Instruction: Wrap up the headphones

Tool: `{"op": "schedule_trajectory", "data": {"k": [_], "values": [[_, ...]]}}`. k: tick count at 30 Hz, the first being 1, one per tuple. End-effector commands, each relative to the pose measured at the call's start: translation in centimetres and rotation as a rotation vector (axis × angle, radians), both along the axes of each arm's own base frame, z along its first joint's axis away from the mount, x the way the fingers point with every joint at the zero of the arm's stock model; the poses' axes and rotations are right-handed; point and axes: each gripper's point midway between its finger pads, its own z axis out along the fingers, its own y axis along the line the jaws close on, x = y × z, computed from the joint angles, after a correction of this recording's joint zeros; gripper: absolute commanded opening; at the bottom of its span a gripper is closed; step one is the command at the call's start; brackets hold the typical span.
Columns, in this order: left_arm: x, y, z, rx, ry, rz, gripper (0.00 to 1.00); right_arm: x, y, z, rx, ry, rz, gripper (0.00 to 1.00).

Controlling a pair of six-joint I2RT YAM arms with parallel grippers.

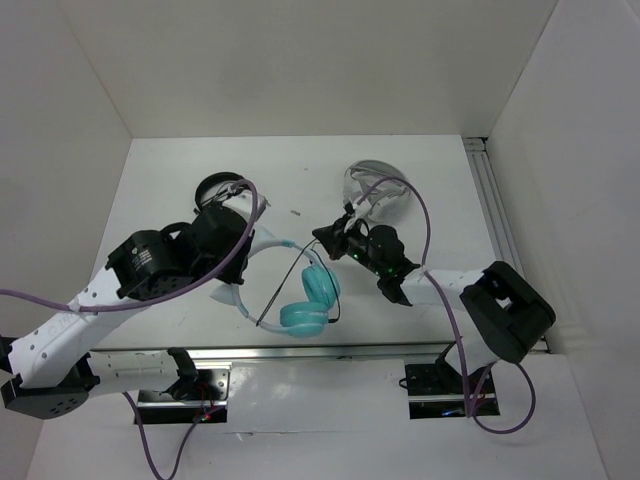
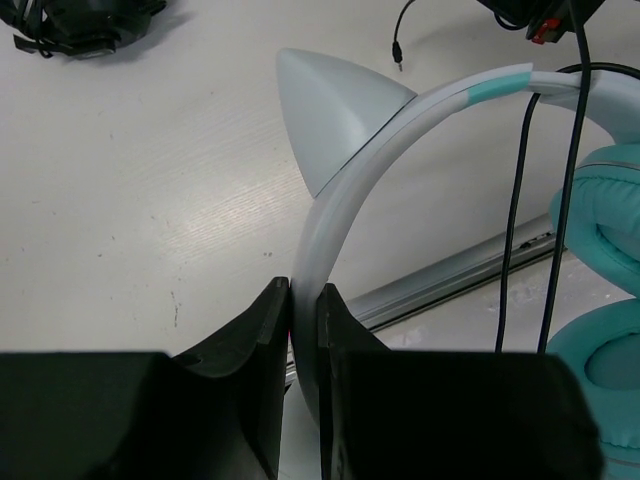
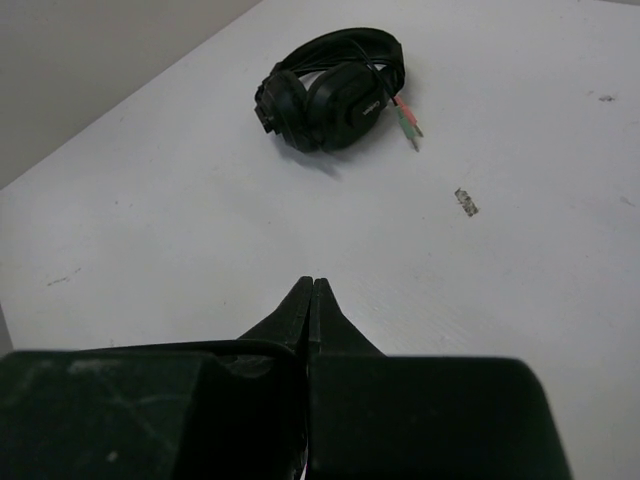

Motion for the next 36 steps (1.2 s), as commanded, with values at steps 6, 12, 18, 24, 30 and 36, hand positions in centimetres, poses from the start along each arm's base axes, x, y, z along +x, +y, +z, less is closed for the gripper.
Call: {"op": "schedule_trajectory", "data": {"k": [6,12,18,24,30,36], "values": [[-0.8,-3.2,7.0,-0.32,-0.104,-0.093,0.0,0.2,2.7,0.5,0.06,0.019,0.142,0.1],[-0.5,-4.2,7.7,-0.349,-0.108,-0.112,0.0,-0.1,4.4,1.3,0.147,0.014,0.224,0.28],[-0.6,-4.6,7.9,-0.372,-0.099,-0.109,0.0,1.0,5.6,1.4,0.184,0.008,0.24,0.31],[0.1,-3.2,9.2,-0.391,-0.157,-0.029,0.0,1.1,5.8,-1.3,0.165,0.056,0.236,0.29],[0.1,-3.0,10.3,-0.418,-0.177,-0.017,0.0,0.8,5.9,-3.0,0.159,0.081,0.253,0.29],[0.2,-2.5,10.6,-0.425,-0.19,0.005,0.0,0.6,6.4,-4.3,0.16,0.112,0.283,0.29]]}}
